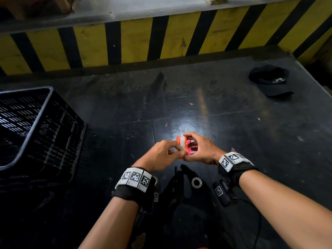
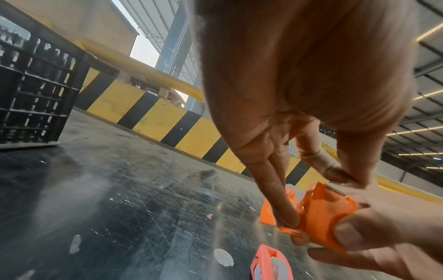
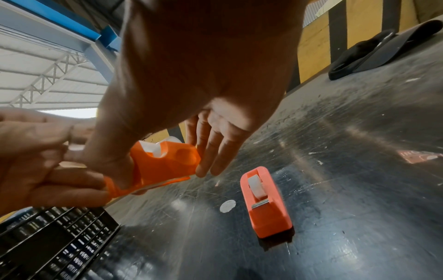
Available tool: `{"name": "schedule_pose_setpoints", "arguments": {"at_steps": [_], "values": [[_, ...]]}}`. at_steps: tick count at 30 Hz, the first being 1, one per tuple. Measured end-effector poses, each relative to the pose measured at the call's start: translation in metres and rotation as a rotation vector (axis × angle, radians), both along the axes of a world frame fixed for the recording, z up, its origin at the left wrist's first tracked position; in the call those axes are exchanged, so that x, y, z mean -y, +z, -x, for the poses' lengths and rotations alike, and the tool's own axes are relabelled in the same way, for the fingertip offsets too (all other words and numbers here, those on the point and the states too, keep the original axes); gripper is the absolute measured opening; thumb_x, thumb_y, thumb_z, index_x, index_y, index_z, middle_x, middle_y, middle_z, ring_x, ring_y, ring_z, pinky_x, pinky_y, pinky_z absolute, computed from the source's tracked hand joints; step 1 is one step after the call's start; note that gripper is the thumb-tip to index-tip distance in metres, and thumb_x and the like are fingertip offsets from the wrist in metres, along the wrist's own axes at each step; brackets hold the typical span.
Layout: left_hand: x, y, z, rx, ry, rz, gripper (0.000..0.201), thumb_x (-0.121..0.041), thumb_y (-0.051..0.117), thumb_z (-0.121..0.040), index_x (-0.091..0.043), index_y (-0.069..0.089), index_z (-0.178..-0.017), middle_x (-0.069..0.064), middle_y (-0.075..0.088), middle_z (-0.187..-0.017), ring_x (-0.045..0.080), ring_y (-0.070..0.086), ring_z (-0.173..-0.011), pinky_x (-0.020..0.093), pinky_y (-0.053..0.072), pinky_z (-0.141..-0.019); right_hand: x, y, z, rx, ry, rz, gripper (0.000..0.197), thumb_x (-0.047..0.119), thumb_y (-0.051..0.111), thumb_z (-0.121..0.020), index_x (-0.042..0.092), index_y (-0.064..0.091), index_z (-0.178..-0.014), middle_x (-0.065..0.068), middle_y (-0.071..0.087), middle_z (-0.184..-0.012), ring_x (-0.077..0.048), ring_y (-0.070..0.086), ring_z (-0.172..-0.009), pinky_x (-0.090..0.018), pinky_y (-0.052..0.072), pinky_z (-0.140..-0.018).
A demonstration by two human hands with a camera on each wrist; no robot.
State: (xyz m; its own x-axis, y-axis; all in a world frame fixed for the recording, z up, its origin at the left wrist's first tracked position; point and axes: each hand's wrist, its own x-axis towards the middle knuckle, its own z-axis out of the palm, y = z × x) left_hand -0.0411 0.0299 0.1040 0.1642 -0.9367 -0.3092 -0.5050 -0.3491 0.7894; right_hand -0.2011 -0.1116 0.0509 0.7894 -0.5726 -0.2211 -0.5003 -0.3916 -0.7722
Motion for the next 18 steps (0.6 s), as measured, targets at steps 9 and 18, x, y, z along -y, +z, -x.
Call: {"name": "schedule_pose_setpoints", "arguments": {"at_steps": [9,18], "values": [[-0.01,0.0,0.004,-0.096,0.056,0.13,0.018,-0.006,0.062,-0.079,-0.019,0.069,-0.089,0.001,0.08,-0.099,0.01,0.079,-0.094,0.037,0.063,-0.093,0.003,0.005,-0.001,0.013,0.016,-0.015,0.097,0.037,0.09,-0.054,0.026,0.05,-0.142,0.006,0.067,-0.125,-0.01,0.068,-0.11,-0.033,0.058,-0.096],[-0.006,-0.02,0.0,-0.15,0.175,0.141,0.058,-0.015,0.089,-0.078,-0.03,0.054,-0.122,0.002,0.072,-0.123,0.011,0.079,-0.089,0.023,0.064,-0.082,0.005,0.007,0.001,-0.005,0.024,-0.057,0.104,0.05,0.091,-0.049,0.031,0.05,-0.143,0.008,0.065,-0.128,-0.008,0.068,-0.109,-0.037,0.057,-0.098]]}}
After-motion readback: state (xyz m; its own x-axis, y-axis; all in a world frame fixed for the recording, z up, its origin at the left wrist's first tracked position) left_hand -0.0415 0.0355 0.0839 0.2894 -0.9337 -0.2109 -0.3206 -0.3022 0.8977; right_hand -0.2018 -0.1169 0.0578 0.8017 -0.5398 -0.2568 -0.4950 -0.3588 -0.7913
